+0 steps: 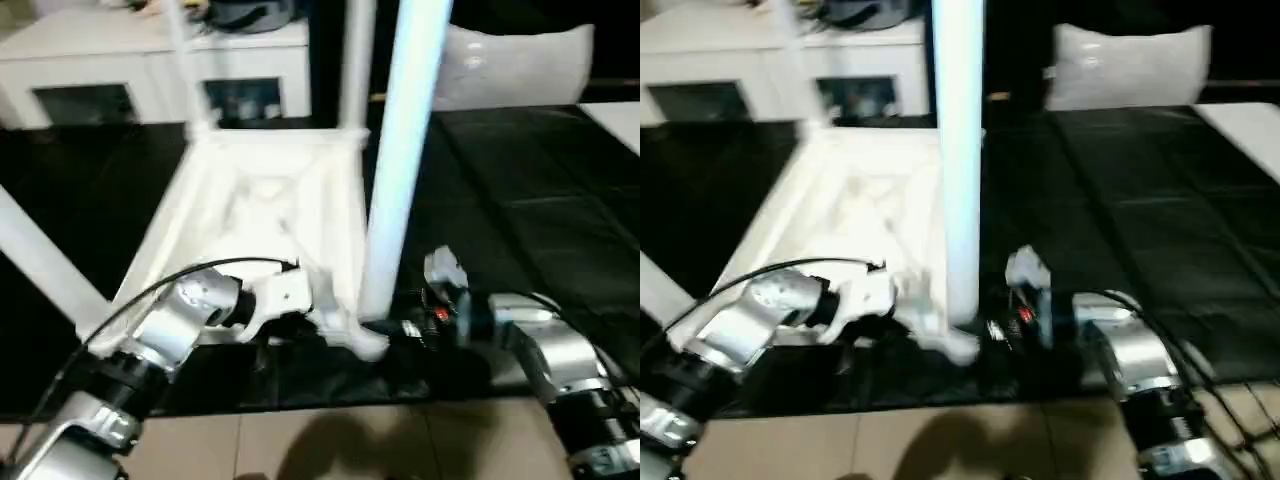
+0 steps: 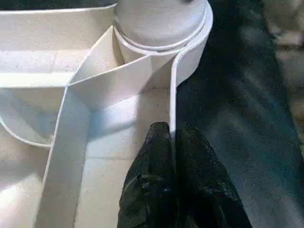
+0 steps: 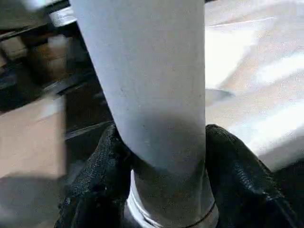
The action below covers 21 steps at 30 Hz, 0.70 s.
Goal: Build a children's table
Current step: Rotate leg to tighten
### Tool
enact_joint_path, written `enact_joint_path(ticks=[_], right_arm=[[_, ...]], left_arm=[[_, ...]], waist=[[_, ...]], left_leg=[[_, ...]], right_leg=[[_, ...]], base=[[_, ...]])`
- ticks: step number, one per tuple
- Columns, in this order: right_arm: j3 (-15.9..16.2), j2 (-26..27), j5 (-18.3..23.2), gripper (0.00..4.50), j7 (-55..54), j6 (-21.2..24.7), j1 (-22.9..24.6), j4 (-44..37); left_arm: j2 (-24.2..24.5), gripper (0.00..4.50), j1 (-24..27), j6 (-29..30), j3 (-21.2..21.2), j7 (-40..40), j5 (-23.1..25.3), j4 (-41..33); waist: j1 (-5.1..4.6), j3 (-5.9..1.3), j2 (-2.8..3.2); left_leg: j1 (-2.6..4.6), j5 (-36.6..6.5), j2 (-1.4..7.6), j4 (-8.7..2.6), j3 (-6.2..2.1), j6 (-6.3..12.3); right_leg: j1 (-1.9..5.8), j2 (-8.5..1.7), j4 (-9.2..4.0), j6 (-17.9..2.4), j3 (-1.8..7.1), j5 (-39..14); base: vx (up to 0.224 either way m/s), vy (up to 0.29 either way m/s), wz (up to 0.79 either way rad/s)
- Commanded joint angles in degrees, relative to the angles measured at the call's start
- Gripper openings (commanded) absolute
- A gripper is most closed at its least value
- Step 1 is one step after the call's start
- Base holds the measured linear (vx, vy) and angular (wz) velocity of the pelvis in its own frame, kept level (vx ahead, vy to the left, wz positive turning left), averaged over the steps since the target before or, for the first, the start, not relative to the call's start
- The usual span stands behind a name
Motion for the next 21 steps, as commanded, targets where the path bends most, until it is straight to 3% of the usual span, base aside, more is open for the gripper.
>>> enact_joint_path(ticks=[1,2,3,4,5,6,7,8,9,10,11,12,13,14,15,16,17,18,19,20,21], right_arm=[[2.26,5.47,-2.68,1.97,-10.08,2.39,-0.7,3.2],[1.79,6.8,-3.28,1.96,-13.29,2.7,-1.12,3.92],[1.71,7.02,-3.37,1.96,-13.85,2.8,-1.18,4.02],[1.32,8.27,-3.99,1.96,-16.92,2.99,-1.71,4.85],[0.73,10.42,-5.22,1.96,-22.21,2.81,-2.82,6.7],[0.56,11.7,-6.22,1.96,-25.44,2.18,-3.71,8.2],[-0.04,13.14,-6.48,1.96,-28.22,0.97,-4.62,9.66],[-0.55,14.15,-6.66,1.96,-30.01,0.28,-5.11,10.34],[-0.73,14.56,-6.61,1.96,-30.45,0.04,-5.3,10.51],[-1.47,16.17,-5.99,1.96,-31.45,-0.82,-5.88,10.75],[-1.81,16.88,-5.99,2.51,-31.99,-1.11,-5.98,10.49],[-2.09,17.44,-5.87,2.65,-32.25,-1.39,-6.08,10.31],[-2.2,17.69,-5.91,2.65,-32.19,-1.6,-5.97,9.89],[-2.38,17.75,-5.9,2.79,-32.18,-1.82,-5.82,9.58],[-2.61,17.72,-5.76,2.91,-32.26,-2.05,-5.77,9.54],[-3.26,17.02,-5.39,2.91,-31.9,-3.41,-5.35,9.48],[-3.52,15.99,-5.31,3.01,-31.15,-4.51,-4.8,9.3],[-3.52,15.97,-5.31,3.1,-31.13,-4.53,-4.78,9.3],[-3.93,14.1,-4.95,3.21,-28.84,-5.98,-3.7,8.55],[-4.19,12.99,-4.62,3.21,-27.33,-6.54,-3.01,7.88],[-4.43,11.81,-4.06,3.31,-25.27,-6.99,-2.33,6.93]], left_arm=[[-6.42,0.0,-1.1,2.63,-0.73,5.72,-1.57,-2.8],[-7.74,0.0,-1.28,3.99,-0.62,7.42,-1.18,-3.1],[-7.97,0.0,-1.31,4.25,-0.6,7.72,-1.1,-3.17],[-9.27,0.0,-1.49,5.41,-0.52,9.58,-0.59,-3.39],[-11.62,0.0,-1.83,7.02,-0.44,13.1,0.45,-3.58],[-13.02,0.0,-2.06,7.58,-0.47,15.16,1.08,-3.47],[-14.33,0.0,-2.28,7.7,-0.57,17.44,2.0,-3.25],[-15.16,0.0,-2.36,7.93,-0.64,18.94,2.72,-3.21],[-15.47,0.0,-2.35,7.81,-0.72,19.44,2.96,-3.19],[-16.72,0.0,-2.08,6.77,-1.05,20.9,3.49,-3.29],[-17.41,0.0,-1.73,6.9,-1.0,21.42,3.43,-3.62],[-17.95,0.0,-1.42,7.22,-0.89,21.78,3.28,-3.91],[-17.97,0.0,-1.15,7.72,-0.97,21.7,3.32,-4.28],[-17.78,0.0,-1.06,7.98,-1.01,21.68,3.51,-4.36],[-17.57,0.0,-1.12,8.06,-0.97,21.84,3.69,-4.3],[-16.58,0.0,-1.44,8.24,-0.46,22.28,4.15,-3.79],[-15.75,0.0,-1.7,8.04,0.16,22.31,4.18,-3.24],[-15.73,0.0,-1.7,8.03,0.17,22.31,4.18,-3.23],[-14.37,0.0,-1.88,7.22,1.04,21.73,4.01,-2.5],[-13.54,0.0,-1.89,6.55,1.43,21.18,3.89,-2.15],[-12.74,0.0,-1.83,5.84,1.78,20.53,3.8,-1.77]], waist=[[-0.84,-2.31,-0.95],[-2.03,-2.36,-0.51],[-2.71,-2.47,-0.19],[-3.8,-2.42,0.22],[-4.48,-2.23,1.41],[-4.95,-2.05,1.34],[-4.99,-1.86,1.27],[-5.23,-1.7,0.86],[-6.05,-1.45,-0.44],[-6.34,-1.73,-0.52],[-7.13,-1.58,-0.45],[-8.02,-2.09,0.54],[-5.72,-1.89,2.61],[-6.0,-1.86,1.94],[-6.23,-1.85,-0.21],[-4.34,-1.36,-1.78],[-5.06,-1.46,-1.52],[-4.48,-2.28,-0.96],[-4.45,-1.9,-1.3],[-3.32,-3.17,-0.29],[-2.98,-3.5,0.26]], left_leg=[[-0.59,-18.34,-0.57,-3.63,0.43,1.3],[-0.16,-20.33,-0.54,-3.3,0.2,1.53],[-0.19,-21.36,-0.3,-3.4,0.01,1.71],[-1.17,-23.72,0.48,-4.06,-0.8,2.01],[-1.11,-29.52,2.67,-5.74,-1.92,2.43],[-1.62,-32.74,3.56,-6.54,-2.48,2.42],[-1.51,-38.13,4.59,-7.97,-3.04,1.57],[-0.87,-39.04,3.97,-7.81,-2.69,1.21],[1.41,-35.33,0.29,-4.55,-1.24,0.92],[3.39,-27.29,-2.48,-0.88,0.4,1.74],[2.64,-25.82,-2.47,-0.52,0.43,2.52],[-0.5,-25.89,-0.81,-1.82,-0.85,2.7],[-3.41,-36.26,5.25,-7.25,-4.16,3.23],[-0.41,-39.47,5.76,-8.79,-4.1,2.61],[0.19,-37.48,2.5,-6.8,-2.81,1.91],[3.72,-25.01,-3.58,-1.01,0.51,1.51],[2.17,-19.1,-4.07,0.37,0.58,3.57],[0.19,-16.82,-3.06,-1.27,-0.04,4.0],[-1.45,-16.05,-2.19,-1.93,-0.71,4.22],[-0.8,-11.39,-0.74,-3.24,-1.08,4.34],[-1.53,-7.72,0.08,-3.79,-1.27,5.21]], right_leg=[[2.86,-1.97,-7.57,2.28,0.1,-39.52],[2.79,-2.0,-8.36,3.41,-0.96,-39.92],[3.17,-1.92,-8.52,3.56,-1.49,-38.93],[4.63,-1.84,-8.52,4.89,-2.46,-37.05],[5.41,-1.95,-6.81,3.09,-1.66,-31.43],[6.0,-2.08,-5.23,2.19,-1.13,-28.56],[6.2,-2.15,-2.59,0.3,0.71,-24.06],[5.54,-2.16,-3.31,-0.17,1.04,-25.19],[2.76,-2.26,-8.03,1.99,-1.03,-38.48],[0.77,-2.61,-11.46,5.14,-3.98,-46.62],[1.37,-2.49,-12.24,6.62,-5.71,-46.6],[4.98,-2.02,-10.78,9.45,-6.83,-41.31],[8.61,-2.78,0.83,4.24,-0.93,-25.94],[5.38,-2.85,0.74,-1.9,2.9,-10.4],[4.44,-2.79,-3.03,-1.89,2.39,-17.36],[-0.5,-2.84,-9.01,3.14,0.18,-45.25],[0.91,-3.9,-9.88,5.96,-1.45,-53.48],[3.3,-4.26,-8.65,5.89,-0.68,-49.72],[3.65,-4.04,-8.55,6.81,-0.94,-47.53],[3.2,-3.27,-7.05,2.08,0.64,-33.09],[3.74,-2.81,-5.29,-2.75,1.2,-23.3]], base=[[0.0,0.0,0.0],[0.0,0.0,0.0],[0.0,0.0,0.0],[0.0,0.0,0.0],[0.0,0.0,0.0],[0.0,0.0,0.0],[0.0,0.0,0.0],[0.0,0.0,0.0],[0.0,0.0,0.0],[0.0,0.0,0.0],[0.0,0.0,0.0],[0.069,0.037,-0.13],[0.069,0.037,-0.13],[0.114,0.009,-0.05],[0.064,-0.018,0.13],[0.064,-0.018,0.13],[0.065,0.005,0.08],[0.088,0.005,-0.14],[0.088,0.005,-0.14],[0.078,0.018,0.08],[0.0,0.0,0.0]])
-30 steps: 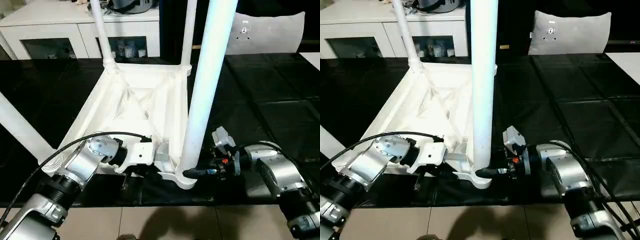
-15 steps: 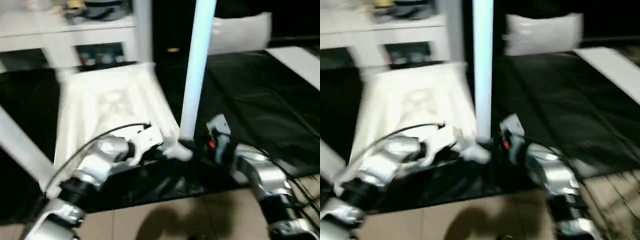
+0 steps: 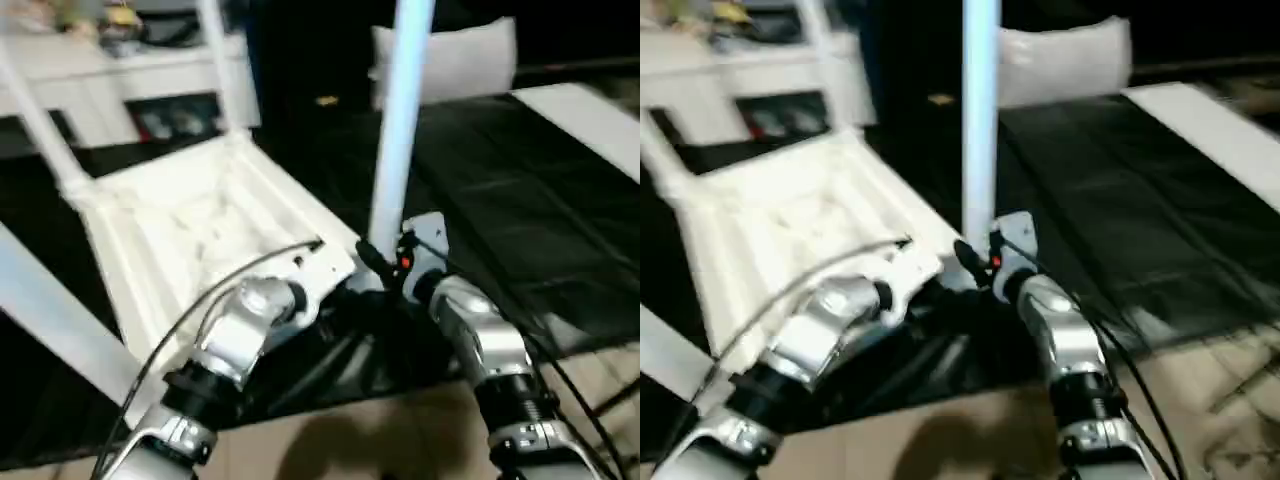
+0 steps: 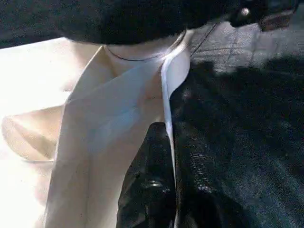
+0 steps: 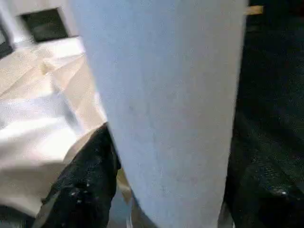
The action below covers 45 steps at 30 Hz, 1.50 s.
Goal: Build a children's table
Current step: Rotate leg to tighten
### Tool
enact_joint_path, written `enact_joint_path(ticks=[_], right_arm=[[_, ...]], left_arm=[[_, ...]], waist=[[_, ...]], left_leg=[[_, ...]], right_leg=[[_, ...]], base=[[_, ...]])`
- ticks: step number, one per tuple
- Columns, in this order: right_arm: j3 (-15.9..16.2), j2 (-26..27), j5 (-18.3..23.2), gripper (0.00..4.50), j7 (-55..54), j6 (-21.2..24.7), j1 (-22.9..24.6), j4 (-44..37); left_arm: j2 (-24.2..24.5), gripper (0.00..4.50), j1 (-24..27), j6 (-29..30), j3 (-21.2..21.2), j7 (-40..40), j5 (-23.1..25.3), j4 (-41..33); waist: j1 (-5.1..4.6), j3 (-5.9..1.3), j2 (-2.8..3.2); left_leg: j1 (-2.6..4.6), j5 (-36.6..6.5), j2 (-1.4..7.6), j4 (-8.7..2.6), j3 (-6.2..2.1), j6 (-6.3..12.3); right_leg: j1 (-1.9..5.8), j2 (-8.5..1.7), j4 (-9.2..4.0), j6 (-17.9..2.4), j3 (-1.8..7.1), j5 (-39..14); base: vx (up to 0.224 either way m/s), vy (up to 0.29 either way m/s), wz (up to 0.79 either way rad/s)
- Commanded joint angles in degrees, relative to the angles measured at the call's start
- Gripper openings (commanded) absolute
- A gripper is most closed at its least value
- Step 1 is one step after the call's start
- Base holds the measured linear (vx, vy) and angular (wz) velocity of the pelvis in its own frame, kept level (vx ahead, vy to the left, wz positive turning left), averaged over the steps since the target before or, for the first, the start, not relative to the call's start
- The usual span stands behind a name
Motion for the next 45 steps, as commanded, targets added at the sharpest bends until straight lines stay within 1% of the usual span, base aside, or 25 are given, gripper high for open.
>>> enact_joint_path(ticks=[1,2,3,4,5,6,7,8,10,11,13,16,18,19,22,23,25,26,28,29,31,36,37,41,45], right_arm=[[2.09,-1.69,2.04,3.31,7.46,-0.44,2.45,-2.05],[2.08,-2.89,2.52,3.43,9.55,-0.8,3.03,-2.96],[2.08,-2.89,2.52,3.52,9.55,-0.8,3.03,-2.96],[2.1,-4.25,3.05,3.61,11.81,-0.74,3.53,-3.88],[2.43,-8.87,5.06,3.61,19.46,-0.59,5.14,-7.22],[2.44,-8.93,5.09,3.67,19.56,-0.58,5.16,-7.26],[2.82,-10.8,5.37,3.82,22.14,-0.48,5.48,-8.12],[3.11,-11.98,5.51,3.94,23.74,-0.58,5.62,-8.48],[4.24,-15.2,5.08,3.94,28.07,-2.74,5.78,-8.9],[4.62,-16.23,4.81,3.94,29.48,-3.88,5.74,-8.82],[5.13,-17.95,4.61,3.94,32.51,-5.08,5.42,-8.42],[5.74,-19.59,5.27,3.94,36.37,-5.37,4.61,-7.82],[6.34,-20.56,6.15,3.94,40.05,-4.78,2.95,-6.73],[6.61,-20.69,6.44,3.94,41.26,-4.51,2.07,-6.03],[7.2,-20.67,6.89,3.79,43.07,-4.56,0.83,-4.81],[7.83,-20.46,7.54,3.67,45.05,-4.46,0.25,-3.9],[8.14,-20.38,7.96,3.51,46.4,-4.08,0.01,-3.46],[9.29,-20.8,8.09,3.43,48.79,-3.08,0.05,-3.63],[9.75,-20.94,8.12,3.23,49.86,-2.55,0.03,-3.65],[10.21,-20.94,8.23,3.15,51.02,-1.9,-0.14,-3.46],[10.39,-20.9,8.22,2.97,51.31,-1.65,-0.26,-3.32],[11.26,-20.62,8.44,2.6,52.45,-1.5,-0.95,-2.43],[11.33,-20.59,8.46,2.42,52.54,-1.5,-0.96,-2.44],[11.62,-20.49,8.96,2.25,53.87,-0.22,-0.79,-2.85],[11.55,-20.63,9.38,2.04,54.13,0.87,0.13,-3.99]], left_arm=[[1.93,0.0,-1.34,-5.15,-0.04,-2.26,-0.41,-0.22],[2.66,0.0,-1.28,-6.2,0.07,-3.06,-0.53,0.11],[2.66,0.0,-1.28,-6.2,0.07,-3.06,-0.53,0.11],[3.33,0.0,-1.22,-6.61,0.16,-3.83,-0.59,0.38],[6.08,0.0,-0.86,-10.0,-0.33,-7.05,-0.56,1.26],[6.11,0.0,-0.86,-10.05,-0.34,-7.1,-0.56,1.27],[7.04,0.0,-0.74,-11.11,-0.59,-8.36,-0.65,1.56],[7.63,0.0,-0.67,-11.63,-0.78,-9.11,-0.81,1.7],[9.33,0.0,-0.45,-14.38,-1.52,-12.38,-1.77,2.08],[9.99,0.0,-0.35,-15.93,-1.84,-13.74,-2.14,2.27],[11.01,0.0,-0.44,-19.13,-2.44,-16.16,-2.89,3.08],[12.37,0.0,-0.45,-21.0,-3.18,-19.66,-3.54,3.52],[14.01,0.0,-0.67,-23.63,-4.28,-23.42,-3.7,3.93],[14.59,0.0,-0.83,-24.62,-4.71,-24.96,-3.83,4.05],[15.39,0.0,-0.93,-25.98,-5.4,-27.83,-4.51,3.74],[15.93,0.0,-0.96,-26.84,-6.08,-29.9,-5.04,3.28],[16.16,0.0,-1.04,-27.48,-6.4,-30.89,-5.23,3.26],[16.43,0.0,-1.15,-28.03,-6.94,-31.99,-5.18,3.17],[16.43,0.0,-1.19,-28.23,-7.09,-32.4,-5.14,3.18],[16.41,0.0,-1.26,-28.53,-7.24,-32.85,-5.19,3.17],[16.4,0.0,-1.3,-28.61,-7.28,-33.05,-5.25,3.15],[16.5,0.0,-1.52,-29.04,-7.48,-34.23,-5.64,3.12],[16.54,0.0,-1.51,-29.06,-7.5,-34.31,-5.67,3.07],[16.67,0.0,-1.47,-28.87,-7.54,-34.73,-5.86,3.1],[16.29,0.0,-0.94,-27.1,-6.69,-34.41,-6.9,2.69]], waist=[[0.59,-4.16,-0.69],[0.85,-4.15,-0.95],[0.98,-4.36,-0.97],[1.24,-4.69,-0.81],[1.58,-4.87,-0.8],[1.8,-4.79,-0.92],[2.21,-4.79,-0.98],[2.48,-4.72,-0.92],[2.82,-4.58,-1.47],[3.03,-4.52,-1.45],[3.27,-4.38,-1.86],[3.69,-4.17,-1.66],[4.25,-4.14,-2.08],[4.25,-4.14,-2.08],[5.01,-4.27,-2.01],[5.21,-4.39,-2.06],[5.53,-4.5,-2.01],[5.81,-4.58,-2.14],[6.13,-4.67,-2.26],[6.32,-4.68,-2.13],[6.4,-4.64,-2.26],[6.69,-4.58,-2.23],[6.69,-4.58,-2.23],[6.99,-4.62,-2.18],[7.23,-4.66,-2.13]], left_leg=[[-1.58,-4.85,1.03,-3.75,0.44,5.5],[-1.6,-4.78,1.09,-3.65,0.75,6.8],[-1.4,-4.42,1.08,-3.62,0.82,7.31],[-1.91,-1.42,1.02,-3.43,0.66,8.47],[-1.83,0.92,1.07,-3.12,0.8,10.03],[-2.0,1.59,1.01,-3.05,0.74,10.92],[-1.83,2.27,1.05,-2.87,0.98,12.07],[-1.86,2.28,1.15,-2.89,1.06,12.45],[-2.0,1.41,1.05,-2.97,1.26,11.89],[-2.03,0.8,1.05,-3.02,1.35,11.2],[-2.14,-0.82,1.01,-3.07,1.48,10.22],[-1.86,-3.11,1.27,-3.3,1.56,9.03],[-1.67,-4.58,1.36,-3.48,1.62,8.11],[-1.67,-4.58,1.36,-3.48,1.62,8.11],[-1.17,-3.67,1.69,-3.44,1.78,7.57],[-1.42,-2.71,1.73,-3.42,1.73,7.61],[-1.38,-1.86,1.85,-3.32,1.74,8.16],[-1.33,-1.46,1.83,-3.23,1.82,8.43],[-1.45,-0.42,1.83,-3.16,1.79,8.62],[-1.49,-0.2,1.82,-3.12,1.77,8.59],[-1.5,-0.62,1.81,-3.14,1.86,8.39],[-1.5,-1.96,1.71,-3.33,1.89,6.61],[-1.5,-1.96,1.71,-3.33,1.89,6.61],[-1.51,-1.19,1.81,-3.25,1.85,6.87],[-1.45,-1.32,1.81,-3.27,1.87,6.41]], right_leg=[[3.59,-2.02,-3.96,-4.6,3.3,-19.38],[3.47,-1.71,-3.36,-6.93,3.78,-16.16],[3.46,-1.79,-3.06,-8.09,4.04,-14.7],[3.96,-1.87,-2.27,-9.8,4.24,-10.91],[3.74,-1.95,-2.01,-10.85,4.32,-8.23],[3.94,-1.88,-1.98,-10.93,4.28,-7.65],[3.69,-1.91,-1.84,-11.28,4.41,-7.11],[3.74,-2.07,-1.88,-11.39,4.43,-7.91],[3.82,-2.13,-2.15,-10.89,4.38,-10.71],[3.77,-2.21,-2.23,-10.38,4.49,-12.46],[3.62,-2.19,-2.47,-9.33,4.58,-15.6],[3.24,-2.08,-2.53,-9.09,4.81,-17.86],[3.15,-2.16,-2.61,-8.68,4.93,-19.93],[3.15,-2.16,-2.61,-8.68,4.93,-19.93],[2.68,-2.11,-2.28,-9.85,5.32,-17.58],[2.92,-2.16,-1.89,-10.44,5.38,-15.99],[2.88,-2.11,-1.62,-11.3,5.41,-13.63],[2.85,-2.08,-1.52,-11.62,5.4,-12.77],[2.96,-2.11,-1.28,-11.95,5.43,-11.78],[2.98,-2.14,-1.24,-11.93,5.42,-11.71],[2.99,-2.17,-1.38,-11.7,5.42,-12.48],[3.06,-2.21,-1.84,-10.26,5.4,-15.63],[3.06,-2.21,-1.84,-10.26,5.4,-15.63],[2.97,-2.08,-1.67,-10.4,5.39,-14.65],[2.99,-2.08,-1.66,-10.2,5.38,-14.93]], base=[[0.0,0.0,0.0],[0.0,0.0,0.0],[0.0,0.0,0.0],[0.0,0.0,0.0],[0.0,0.0,0.0],[0.0,0.0,0.0],[0.0,0.0,0.0],[0.0,0.0,0.0],[0.0,0.0,0.0],[0.0,0.0,0.0],[0.0,0.0,0.0],[0.0,0.0,0.0],[0.0,0.0,0.0],[0.0,0.0,0.0],[0.0,0.0,0.0],[0.0,0.0,0.0],[0.0,0.0,0.0],[0.0,0.0,0.0],[0.0,0.0,0.0],[0.0,0.0,0.0],[0.0,0.0,0.0],[0.0,0.0,0.0],[0.0,0.0,0.0],[0.0,0.0,0.0],[0.0,0.0,0.0]])
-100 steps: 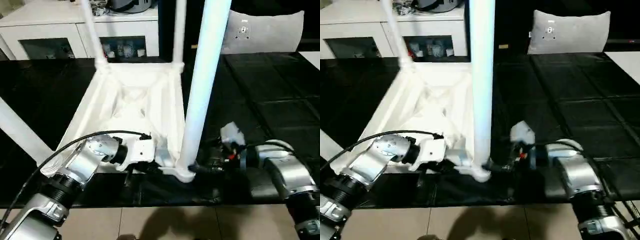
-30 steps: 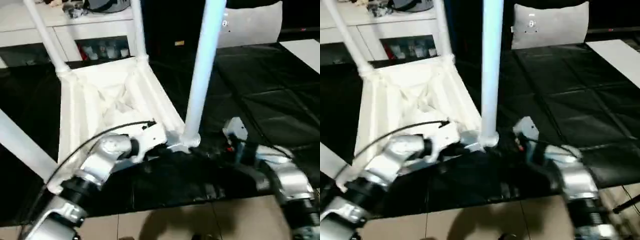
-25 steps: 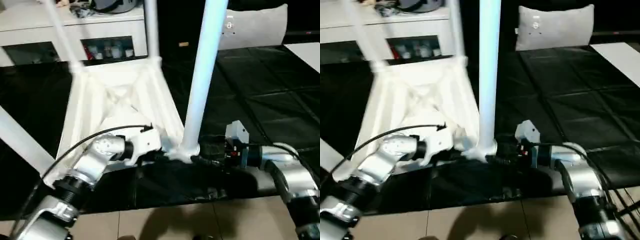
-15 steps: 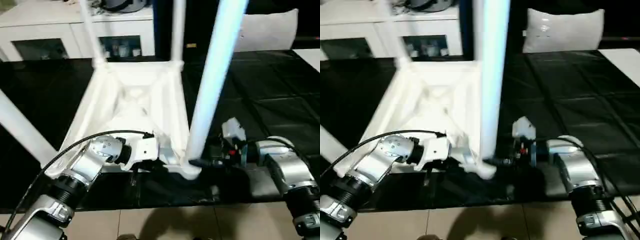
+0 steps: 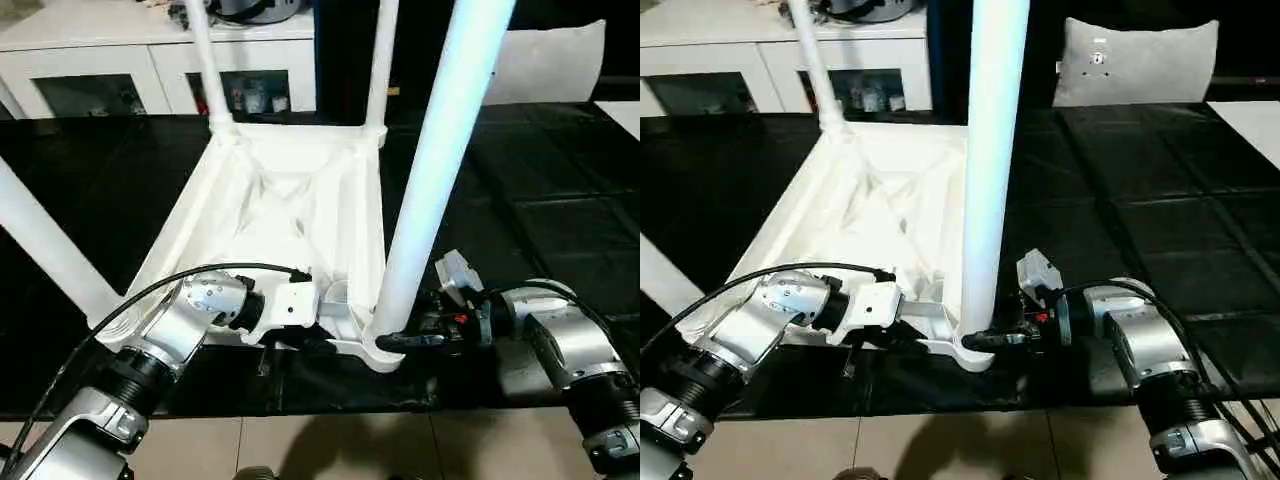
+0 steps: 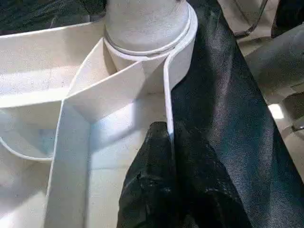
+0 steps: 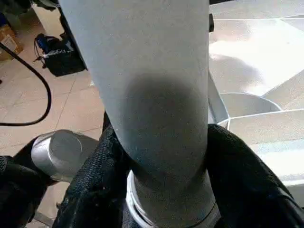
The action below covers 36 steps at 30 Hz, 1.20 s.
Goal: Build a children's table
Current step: Rotate leg to tighten
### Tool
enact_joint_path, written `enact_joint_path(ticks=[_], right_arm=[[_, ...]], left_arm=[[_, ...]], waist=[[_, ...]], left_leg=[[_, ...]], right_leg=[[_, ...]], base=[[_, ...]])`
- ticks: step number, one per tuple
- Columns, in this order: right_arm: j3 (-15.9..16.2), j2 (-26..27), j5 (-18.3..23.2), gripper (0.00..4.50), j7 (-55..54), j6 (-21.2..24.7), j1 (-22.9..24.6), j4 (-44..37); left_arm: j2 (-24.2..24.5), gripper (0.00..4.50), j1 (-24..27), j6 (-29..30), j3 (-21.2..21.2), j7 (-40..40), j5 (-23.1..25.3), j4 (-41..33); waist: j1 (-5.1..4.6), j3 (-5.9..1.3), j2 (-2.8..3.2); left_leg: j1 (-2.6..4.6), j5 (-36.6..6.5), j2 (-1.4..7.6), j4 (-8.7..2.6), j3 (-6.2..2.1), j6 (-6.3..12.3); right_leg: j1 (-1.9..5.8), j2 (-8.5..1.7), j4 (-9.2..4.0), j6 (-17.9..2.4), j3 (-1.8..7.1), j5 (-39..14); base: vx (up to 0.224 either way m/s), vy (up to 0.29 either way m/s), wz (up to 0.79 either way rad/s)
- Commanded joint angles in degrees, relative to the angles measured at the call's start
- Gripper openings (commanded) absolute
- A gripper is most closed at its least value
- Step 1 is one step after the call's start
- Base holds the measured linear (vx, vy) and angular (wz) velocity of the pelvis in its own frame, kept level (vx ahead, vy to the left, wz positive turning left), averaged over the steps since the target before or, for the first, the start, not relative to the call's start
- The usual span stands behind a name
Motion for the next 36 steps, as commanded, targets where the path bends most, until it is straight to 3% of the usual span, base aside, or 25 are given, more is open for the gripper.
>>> enact_joint_path(ticks=[1,4,6,9,12,14,18,20,22,23,24,27,29,32,36], right_arm=[[0.12,0.31,2.02,2.03,0.17,2.83,0.91,-2.64],[-0.13,0.81,2.0,2.02,-2.72,5.18,2.01,-4.02],[-0.65,2.72,-0.57,2.02,-10.26,6.03,3.14,-4.83],[-1.14,4.23,-2.02,2.01,-14.77,6.13,3.32,-4.71],[-2.72,8.96,-3.8,1.99,-25.41,9.11,2.91,-3.97],[-3.8,12.48,-5.47,1.99,-33.27,10.11,2.39,-3.07],[-6.28,20.52,-7.94,1.99,-49.86,10.29,-0.1,0.97],[-7.25,23.2,-8.61,1.99,-55.52,9.74,-1.58,3.73],[-8.02,25.8,-8.28,1.99,-58.01,8.32,-2.72,5.53],[-6.55,26.21,-9.98,2.34,-57.4,6.25,-2.84,5.27],[-6.2,26.17,-10.79,2.34,-57.59,5.17,-2.72,5.02],[-7.23,26.49,-10.26,2.79,-58.05,4.69,-2.41,4.49],[-8.19,24.7,-9.05,3.03,-55.59,2.63,-1.42,3.31],[-9.26,21.99,-7.59,3.25,-51.89,0.83,-0.27,2.48],[-9.81,16.4,-4.73,3.62,-42.0,1.55,2.14,-0.76]], left_arm=[[-1.02,0.0,0.1,2.29,-0.21,-0.09,-0.76,-2.37],[-2.06,0.0,0.29,4.84,0.99,2.38,-1.18,-2.99],[-3.27,0.0,0.81,9.41,1.95,6.05,-0.95,-4.97],[-3.97,0.0,1.18,11.89,2.32,7.85,-0.89,-6.44],[-6.77,0.0,1.8,16.97,2.93,12.42,-0.44,-9.31],[-8.94,0.0,2.05,20.07,3.0,15.74,0.48,-10.96],[-14.44,0.0,1.58,26.29,2.1,23.95,4.06,-12.84],[-17.13,0.0,0.78,27.63,2.18,28.19,5.39,-12.15],[-20.33,0.0,-0.11,28.94,2.76,32.02,5.48,-11.34],[-21.84,0.0,-0.33,29.55,2.93,33.08,5.2,-11.4],[-21.73,0.0,-0.06,29.93,2.66,32.89,5.35,-11.88],[-21.19,0.0,0.45,30.54,2.53,32.73,5.71,-12.6],[-18.93,0.0,0.62,29.68,2.96,32.15,6.69,-12.19],[-16.89,0.0,0.72,28.19,3.6,31.55,6.79,-11.47],[-12.96,0.0,1.07,23.81,3.46,28.87,7.17,-10.02]], waist=[[-0.26,-4.32,-1.06],[-0.14,-4.28,-1.12],[-0.2,-4.13,-1.21],[-0.82,-3.76,-1.22],[-2.37,-3.47,-1.24],[-3.92,-3.33,-1.14],[-6.23,-3.16,-1.04],[-7.43,-3.02,-0.73],[-8.03,-3.11,-0.34],[-8.12,-3.31,-0.12],[-8.12,-3.44,-0.27],[-7.94,-3.67,-0.43],[-7.05,-3.96,-0.52],[-5.87,-4.27,-0.55],[-4.24,-4.38,-0.52]], left_leg=[[-0.78,-1.4,1.82,-3.85,1.02,5.99],[-0.86,-0.79,1.83,-3.85,1.01,5.91],[-0.79,-1.71,1.8,-3.99,1.08,5.45],[-0.88,-4.8,1.39,-4.45,1.09,3.35],[-1.04,-7.18,0.95,-4.6,1.01,1.99],[-1.17,-8.77,0.67,-4.56,0.92,1.24],[-1.03,-11.94,0.15,-4.19,0.85,1.11],[-0.69,-14.27,0.04,-3.9,0.78,1.64],[-0.5,-15.73,0.32,-3.94,0.58,2.19],[-0.49,-15.9,0.75,-4.15,0.35,2.51],[-0.82,-15.38,1.01,-4.44,0.15,2.76],[-1.1,-12.78,0.97,-4.6,0.16,3.34],[-1.14,-8.04,1.25,-4.46,0.36,4.43],[-1.3,-3.16,1.23,-4.05,0.54,6.07],[-1.25,-0.26,1.16,-3.77,0.62,7.72]], right_leg=[[4.26,-2.36,-2.71,-9.94,3.24,-15.32],[4.32,-2.36,-2.65,-9.94,3.32,-14.95],[4.25,-2.43,-2.91,-9.38,3.31,-16.66],[4.41,-2.37,-3.78,-6.97,3.01,-22.55],[4.49,-2.22,-4.69,-4.41,2.48,-27.37],[4.48,-2.11,-5.38,-2.68,1.96,-29.93],[4.24,-1.89,-6.35,-0.87,0.95,-33.57],[3.83,-1.76,-7.15,-0.04,0.23,-35.12],[4.01,-1.88,-7.51,-0.24,-0.22,-34.23],[4.33,-1.99,-7.41,-0.99,-0.29,-31.53],[4.58,-2.05,-6.93,-2.03,0.1,-28.38],[4.82,-2.27,-5.97,-4.58,0.84,-24.23],[4.86,-2.36,-4.97,-7.21,1.49,-18.62],[5.1,-2.41,-3.92,-9.13,1.9,-13.45],[5.15,-2.26,-3.48,-9.45,1.95,-11.1]], base=[[0.0,0.0,0.0],[0.0,0.0,0.0],[0.0,0.0,0.0],[0.0,0.0,0.0],[0.0,0.0,0.0],[0.0,0.0,0.0],[0.0,0.0,0.0],[0.0,0.0,0.0],[0.0,0.0,0.0],[0.0,0.0,0.0],[0.0,0.0,0.0],[0.0,0.0,0.0],[0.0,0.0,0.0],[0.0,0.0,0.0],[0.0,0.0,0.0]])
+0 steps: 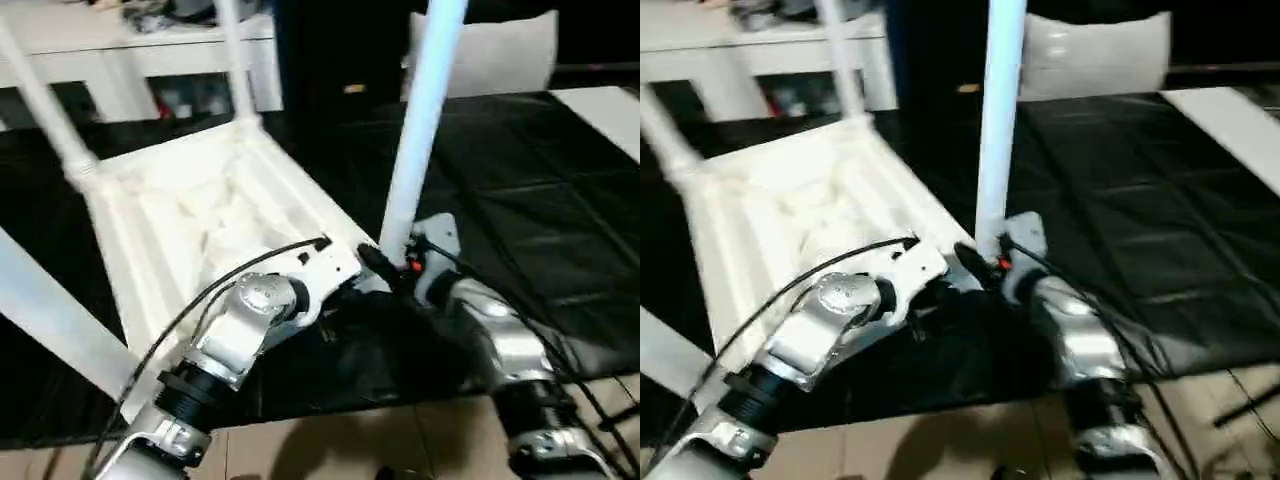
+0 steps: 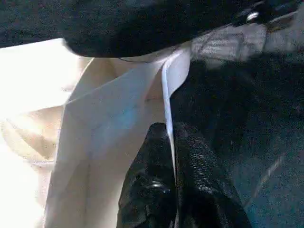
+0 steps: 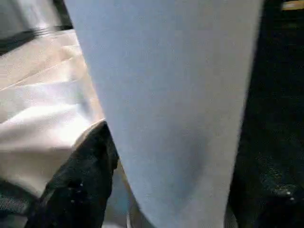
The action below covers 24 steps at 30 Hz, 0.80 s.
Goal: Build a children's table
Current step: Rotate leg to tighten
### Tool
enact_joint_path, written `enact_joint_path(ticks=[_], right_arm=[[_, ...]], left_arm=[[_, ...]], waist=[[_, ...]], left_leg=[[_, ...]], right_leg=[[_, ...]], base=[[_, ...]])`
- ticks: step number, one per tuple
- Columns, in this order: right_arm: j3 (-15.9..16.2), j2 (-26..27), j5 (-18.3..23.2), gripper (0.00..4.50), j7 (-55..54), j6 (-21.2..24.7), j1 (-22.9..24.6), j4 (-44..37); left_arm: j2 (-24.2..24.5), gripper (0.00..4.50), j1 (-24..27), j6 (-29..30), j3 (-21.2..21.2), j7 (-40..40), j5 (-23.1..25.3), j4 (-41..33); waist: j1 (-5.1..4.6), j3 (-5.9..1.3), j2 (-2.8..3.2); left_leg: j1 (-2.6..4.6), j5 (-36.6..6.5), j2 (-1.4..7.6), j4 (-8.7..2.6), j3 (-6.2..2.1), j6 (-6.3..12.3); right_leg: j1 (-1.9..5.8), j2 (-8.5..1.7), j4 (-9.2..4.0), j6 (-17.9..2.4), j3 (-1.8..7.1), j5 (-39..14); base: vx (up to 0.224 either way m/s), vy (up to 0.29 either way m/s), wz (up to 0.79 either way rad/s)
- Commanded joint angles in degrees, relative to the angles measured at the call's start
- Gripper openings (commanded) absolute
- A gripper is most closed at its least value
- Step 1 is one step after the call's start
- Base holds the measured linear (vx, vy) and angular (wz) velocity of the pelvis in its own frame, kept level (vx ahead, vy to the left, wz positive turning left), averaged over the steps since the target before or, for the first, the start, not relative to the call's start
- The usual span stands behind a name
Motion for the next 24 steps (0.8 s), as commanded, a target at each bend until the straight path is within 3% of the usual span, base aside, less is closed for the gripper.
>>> enact_joint_path(ticks=[1,6,11,15,21,24], right_arm=[[1.22,-3.29,2.15,3.7,8.38,0.58,1.96,-2.97],[2.89,-10.93,4.61,4.06,20.3,1.26,4.43,-7.57],[4.03,-16.19,4.78,4.06,29.88,-3.1,2.89,-6.09],[4.9,-17.05,4.88,4.06,32.87,-3.15,1.8,-5.03],[7.69,-18.1,7.03,3.53,40.29,0.25,0.17,-4.86],[9.59,-17.6,6.58,3.41,42.83,0.24,0.0,-4.88]], left_arm=[[2.39,0.0,-0.8,-5.51,-0.63,-2.89,0.19,-0.59],[7.13,0.0,-0.52,-11.76,-1.5,-9.43,-0.72,1.11],[12.63,0.0,-0.32,-19.18,-3.52,-20.1,-3.46,2.28],[14.42,0.0,-1.04,-22.05,-4.74,-23.57,-3.38,3.44],[16.05,0.0,-2.01,-26.14,-6.23,-29.75,-4.86,4.36],[15.67,0.0,-2.58,-26.93,-6.8,-31.2,-5.31,4.44]], waist=[[0.38,-4.38,-0.69],[1.46,-3.92,-0.91],[1.7,-3.72,-1.07],[2.15,-3.83,-0.95],[3.16,-4.17,-0.87],[3.66,-4.18,-0.88]], left_leg=[[-1.11,-0.46,0.54,-3.12,1.17,8.81],[-0.86,-5.71,0.65,-3.58,1.47,7.24],[-0.55,-8.39,0.48,-3.74,1.64,5.91],[-0.55,-7.14,0.78,-3.75,1.59,6.05],[-0.58,-4.86,1.24,-3.63,1.6,6.68],[-0.63,-4.94,1.19,-3.6,1.68,6.31]], right_leg=[[4.86,-2.48,-2.7,-9.0,3.37,-11.17],[4.6,-2.37,-3.61,-6.39,3.48,-18.9],[4.13,-2.43,-4.15,-5.22,3.49,-23.84],[4.07,-2.34,-3.72,-6.31,3.62,-21.82],[4.09,-2.4,-2.63,-8.92,4.05,-16.64],[4.15,-2.49,-2.64,-8.93,4.07,-16.72]], base=[[0.0,0.0,0.0],[0.0,0.0,0.0],[0.0,0.0,0.0],[0.0,0.0,0.0],[0.0,0.0,0.0],[0.0,0.0,0.0]])
